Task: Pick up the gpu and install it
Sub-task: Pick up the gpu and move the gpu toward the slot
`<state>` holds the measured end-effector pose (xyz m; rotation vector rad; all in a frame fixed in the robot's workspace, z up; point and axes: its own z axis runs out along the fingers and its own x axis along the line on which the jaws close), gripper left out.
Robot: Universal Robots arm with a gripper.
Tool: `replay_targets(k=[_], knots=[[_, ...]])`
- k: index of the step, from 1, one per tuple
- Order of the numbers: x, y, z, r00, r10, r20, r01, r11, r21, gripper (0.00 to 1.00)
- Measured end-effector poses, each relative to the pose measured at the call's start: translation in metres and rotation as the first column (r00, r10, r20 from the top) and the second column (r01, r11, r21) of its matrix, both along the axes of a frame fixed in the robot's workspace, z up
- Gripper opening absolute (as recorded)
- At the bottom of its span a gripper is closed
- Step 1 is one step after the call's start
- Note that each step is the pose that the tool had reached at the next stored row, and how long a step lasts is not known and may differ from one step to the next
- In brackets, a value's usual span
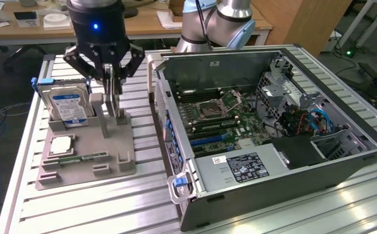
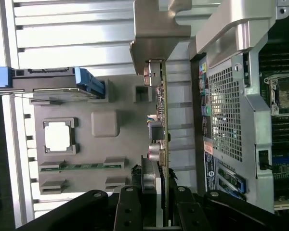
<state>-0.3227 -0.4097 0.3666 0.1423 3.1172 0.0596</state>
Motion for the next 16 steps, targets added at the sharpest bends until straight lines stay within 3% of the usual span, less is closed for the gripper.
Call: replay_targets(k=[7,16], knots=[[0.000,0.0000,0.0297,1.0000,0.000,0.0001,0.000,1.0000,0.0004,0.28],[0.002,0.0000,0.0310,1.0000,0.001,0.0002,-0.001,1.0000,0.0018,0.28]])
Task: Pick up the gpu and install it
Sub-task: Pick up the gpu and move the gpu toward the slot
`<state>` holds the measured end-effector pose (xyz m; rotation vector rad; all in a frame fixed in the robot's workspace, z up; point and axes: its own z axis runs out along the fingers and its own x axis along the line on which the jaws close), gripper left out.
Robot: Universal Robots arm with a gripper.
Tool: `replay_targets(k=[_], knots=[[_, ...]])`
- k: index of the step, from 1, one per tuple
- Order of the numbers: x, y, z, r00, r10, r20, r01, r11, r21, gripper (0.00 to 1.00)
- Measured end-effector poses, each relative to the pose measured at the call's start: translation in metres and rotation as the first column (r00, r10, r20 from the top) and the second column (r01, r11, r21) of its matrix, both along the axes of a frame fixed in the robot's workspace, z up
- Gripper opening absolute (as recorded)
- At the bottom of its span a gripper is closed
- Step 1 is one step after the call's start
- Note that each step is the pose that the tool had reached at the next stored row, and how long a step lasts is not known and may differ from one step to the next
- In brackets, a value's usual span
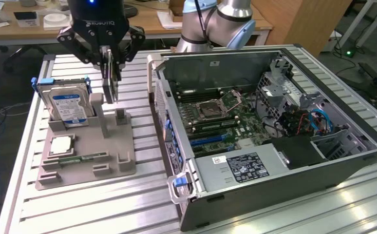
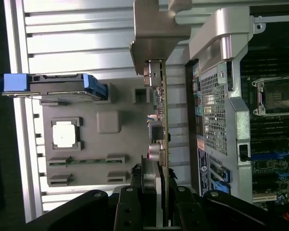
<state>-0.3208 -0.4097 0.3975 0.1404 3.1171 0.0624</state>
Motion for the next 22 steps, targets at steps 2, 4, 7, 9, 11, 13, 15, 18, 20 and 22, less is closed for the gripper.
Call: replay_targets(k=[2,4,7,9,11,13,15,18,20,22], knots=[[0.003,0.0000,0.0000,1.0000,0.006,0.0000,-0.006,1.0000,0.0000,0.28],[0.007,0.0000,0.0000,0.9999,0.017,0.0001,-0.017,0.9999,0.0003,0.28],[0.012,0.0001,-0.0001,0.9995,0.032,0.0001,-0.032,0.9995,0.0004,0.28],[0.015,0.0000,-0.0001,0.9992,0.041,0.0001,-0.041,0.9992,0.0004,0.28],[0.016,0.0000,-0.0001,0.9989,0.048,0.0001,-0.048,0.9989,0.0004,0.28],[0.019,0.0001,0.0000,0.9986,0.052,0.0000,-0.052,0.9986,0.0004,0.28],[0.021,0.0000,0.0000,0.9986,0.053,0.0000,-0.053,0.9986,0.0004,0.28],[0.025,0.0001,0.0000,0.9986,0.053,0.0000,-0.053,0.9986,0.0004,0.28],[0.030,0.0000,0.0000,0.9986,0.053,0.0000,-0.053,0.9986,0.0004,0.28],[0.034,0.0001,-0.0001,0.9986,0.053,0.0001,-0.053,0.9986,0.0004,0.28]])
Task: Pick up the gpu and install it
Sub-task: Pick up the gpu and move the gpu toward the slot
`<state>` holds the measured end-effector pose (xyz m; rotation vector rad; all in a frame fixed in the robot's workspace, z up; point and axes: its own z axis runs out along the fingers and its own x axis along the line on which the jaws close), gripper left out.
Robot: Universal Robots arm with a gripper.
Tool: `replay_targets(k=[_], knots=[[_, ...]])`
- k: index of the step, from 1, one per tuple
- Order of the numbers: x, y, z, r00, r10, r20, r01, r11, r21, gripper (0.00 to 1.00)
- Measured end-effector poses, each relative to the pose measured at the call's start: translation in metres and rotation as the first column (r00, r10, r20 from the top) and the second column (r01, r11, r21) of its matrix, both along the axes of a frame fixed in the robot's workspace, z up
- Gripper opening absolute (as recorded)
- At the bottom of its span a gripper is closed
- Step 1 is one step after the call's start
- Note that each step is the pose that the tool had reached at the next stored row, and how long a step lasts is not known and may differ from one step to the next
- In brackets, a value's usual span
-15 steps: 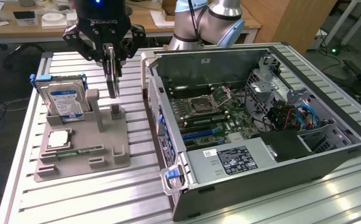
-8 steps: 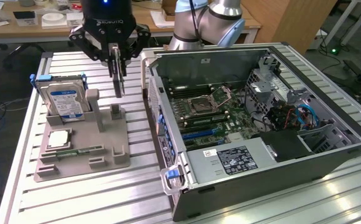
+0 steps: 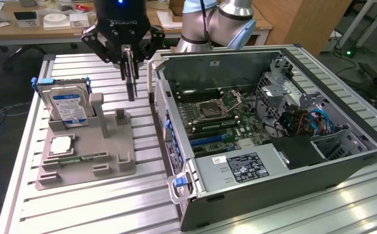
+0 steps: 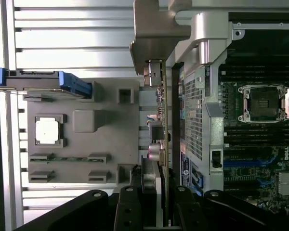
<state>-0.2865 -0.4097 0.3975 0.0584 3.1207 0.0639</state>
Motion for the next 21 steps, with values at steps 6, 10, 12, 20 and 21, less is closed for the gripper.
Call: replay_targets(k=[6,10,12,20,21], knots=[[0.013,-0.0001,0.0001,1.0000,0.000,-0.0001,0.000,1.0000,-0.0001,0.28],[0.022,0.0000,0.0001,1.0000,0.000,-0.0001,0.000,1.0000,0.0000,0.28],[0.027,0.0000,0.0000,1.0000,0.000,0.0000,0.000,1.0000,0.0000,0.28],[0.046,0.0000,0.0000,1.0000,0.000,-0.0001,0.000,0.9999,-0.0107,0.28],[0.047,0.0000,0.0000,1.0000,0.000,0.0000,0.000,0.9998,-0.0196,0.28]])
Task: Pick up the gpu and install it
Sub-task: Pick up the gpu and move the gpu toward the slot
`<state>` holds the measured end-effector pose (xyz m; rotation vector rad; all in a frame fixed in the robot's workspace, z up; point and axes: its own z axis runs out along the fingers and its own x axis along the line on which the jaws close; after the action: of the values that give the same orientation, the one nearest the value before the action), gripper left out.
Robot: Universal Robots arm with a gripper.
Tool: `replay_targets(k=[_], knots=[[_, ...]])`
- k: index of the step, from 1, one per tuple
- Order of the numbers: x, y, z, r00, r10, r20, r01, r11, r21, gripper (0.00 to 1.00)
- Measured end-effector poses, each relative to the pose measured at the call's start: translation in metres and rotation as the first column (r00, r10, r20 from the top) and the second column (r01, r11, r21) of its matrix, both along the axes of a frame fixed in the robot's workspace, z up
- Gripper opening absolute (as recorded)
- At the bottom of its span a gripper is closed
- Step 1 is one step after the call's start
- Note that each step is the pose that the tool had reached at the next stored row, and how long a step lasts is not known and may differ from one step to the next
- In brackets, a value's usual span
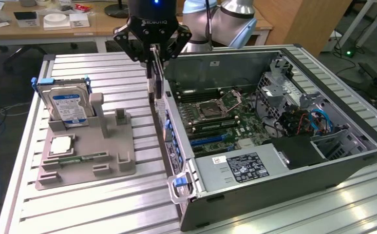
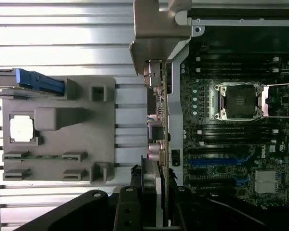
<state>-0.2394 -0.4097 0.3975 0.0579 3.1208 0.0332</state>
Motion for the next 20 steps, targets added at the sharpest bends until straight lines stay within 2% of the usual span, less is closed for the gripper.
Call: replay_targets(k=[1,2,3,20], knots=[[0.001,0.0000,0.0000,1.0000,0.000,0.0000,0.000,0.9999,-0.0120,0.28],[0.003,0.0000,0.0001,1.0000,0.000,0.0000,0.000,0.9998,-0.0217,0.28],[0.004,0.0000,0.0000,1.0000,0.000,0.0000,0.000,0.9997,-0.0229,0.28],[0.038,0.0000,-0.0002,1.0000,0.000,0.0000,0.000,0.9997,-0.0230,0.28]])
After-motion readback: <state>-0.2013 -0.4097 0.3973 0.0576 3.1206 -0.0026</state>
